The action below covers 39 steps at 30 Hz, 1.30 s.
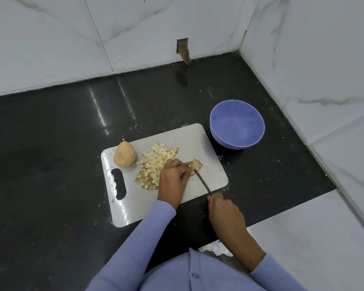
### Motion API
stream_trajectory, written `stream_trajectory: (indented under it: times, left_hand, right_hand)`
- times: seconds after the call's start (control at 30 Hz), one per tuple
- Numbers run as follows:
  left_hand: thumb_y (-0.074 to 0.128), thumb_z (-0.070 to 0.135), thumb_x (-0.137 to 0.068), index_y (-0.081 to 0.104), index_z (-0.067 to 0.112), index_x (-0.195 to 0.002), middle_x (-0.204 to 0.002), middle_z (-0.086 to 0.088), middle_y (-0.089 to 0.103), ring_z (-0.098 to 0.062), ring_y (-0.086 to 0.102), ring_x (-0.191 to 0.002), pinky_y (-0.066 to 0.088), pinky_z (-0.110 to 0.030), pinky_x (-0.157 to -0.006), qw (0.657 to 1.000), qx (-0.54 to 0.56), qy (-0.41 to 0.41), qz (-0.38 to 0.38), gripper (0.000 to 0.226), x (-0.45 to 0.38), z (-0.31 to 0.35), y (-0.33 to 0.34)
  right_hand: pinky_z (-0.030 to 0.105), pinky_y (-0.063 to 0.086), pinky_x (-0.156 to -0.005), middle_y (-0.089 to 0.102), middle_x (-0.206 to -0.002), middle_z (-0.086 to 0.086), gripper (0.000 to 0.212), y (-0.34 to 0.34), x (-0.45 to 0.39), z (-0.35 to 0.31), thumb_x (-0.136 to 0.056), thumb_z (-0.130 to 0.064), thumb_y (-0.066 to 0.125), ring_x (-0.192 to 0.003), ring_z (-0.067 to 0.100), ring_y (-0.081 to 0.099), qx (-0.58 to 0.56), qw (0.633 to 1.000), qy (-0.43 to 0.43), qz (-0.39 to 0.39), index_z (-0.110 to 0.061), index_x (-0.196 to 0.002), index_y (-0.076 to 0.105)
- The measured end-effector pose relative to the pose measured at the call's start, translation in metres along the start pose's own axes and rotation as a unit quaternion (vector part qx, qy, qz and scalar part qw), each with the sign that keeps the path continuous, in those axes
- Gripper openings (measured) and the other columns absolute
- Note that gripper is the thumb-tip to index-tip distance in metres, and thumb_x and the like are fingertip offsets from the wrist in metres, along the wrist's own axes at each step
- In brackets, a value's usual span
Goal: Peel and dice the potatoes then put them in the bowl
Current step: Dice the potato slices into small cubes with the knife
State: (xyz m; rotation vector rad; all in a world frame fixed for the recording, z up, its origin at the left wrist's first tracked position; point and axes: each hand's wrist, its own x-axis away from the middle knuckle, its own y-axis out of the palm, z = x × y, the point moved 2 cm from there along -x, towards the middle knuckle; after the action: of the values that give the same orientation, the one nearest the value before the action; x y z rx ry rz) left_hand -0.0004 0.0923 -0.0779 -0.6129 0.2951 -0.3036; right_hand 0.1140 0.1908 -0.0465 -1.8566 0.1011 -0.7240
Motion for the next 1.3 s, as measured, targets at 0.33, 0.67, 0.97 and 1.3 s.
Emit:
stream_trajectory:
  times: [0.33,0.67,0.97,1.3]
  left_hand:
    - [0.079,0.007,-0.072,0.076,0.006,-0.090,-0.092,-0.005,0.070,-0.017,0.058,-0.091,0.046,-0.025,-0.084,0.999,0.018,-0.028,-0.002,0.018,0.001,0.001,-0.003]
    - [0.078,0.002,-0.072,0.077,0.007,-0.085,-0.091,-0.004,0.071,-0.019,0.061,-0.089,0.047,-0.026,-0.080,0.999,-0.036,-0.003,-0.017,0.014,0.000,-0.002,-0.011]
    - [0.075,-0.005,-0.067,0.072,0.005,-0.065,-0.078,-0.006,0.066,-0.022,0.059,-0.079,0.046,-0.025,-0.068,0.998,-0.057,-0.016,-0.008,0.011,-0.004,0.004,-0.004]
    - [0.074,-0.003,-0.072,0.072,0.005,-0.067,-0.081,-0.004,0.065,-0.019,0.056,-0.083,0.043,-0.023,-0.070,0.998,-0.063,-0.021,-0.010,0.009,-0.002,0.002,-0.004]
  right_hand:
    - [0.031,0.046,-0.073,0.058,-0.086,0.004,0.032,-0.012,0.014,0.016,-0.103,-0.038,0.025,-0.085,0.023,0.061,-0.038,0.999,0.005,-0.038,-0.016,-0.088,0.043]
    - [0.034,0.045,-0.069,0.049,-0.075,0.000,0.034,-0.023,-0.021,-0.013,-0.103,-0.037,0.026,-0.078,0.024,0.057,-0.073,0.996,-0.046,0.007,-0.014,-0.089,0.047]
    - [0.033,0.041,-0.069,0.061,-0.095,0.011,0.037,-0.010,-0.026,-0.021,-0.104,-0.034,0.024,-0.091,0.029,0.060,-0.044,0.998,-0.033,-0.002,-0.008,-0.107,0.049]
    - [0.030,0.047,-0.076,0.058,-0.088,0.004,0.035,-0.004,0.007,0.014,-0.103,-0.037,0.025,-0.086,0.021,0.061,-0.033,0.999,0.000,-0.034,-0.014,-0.097,0.050]
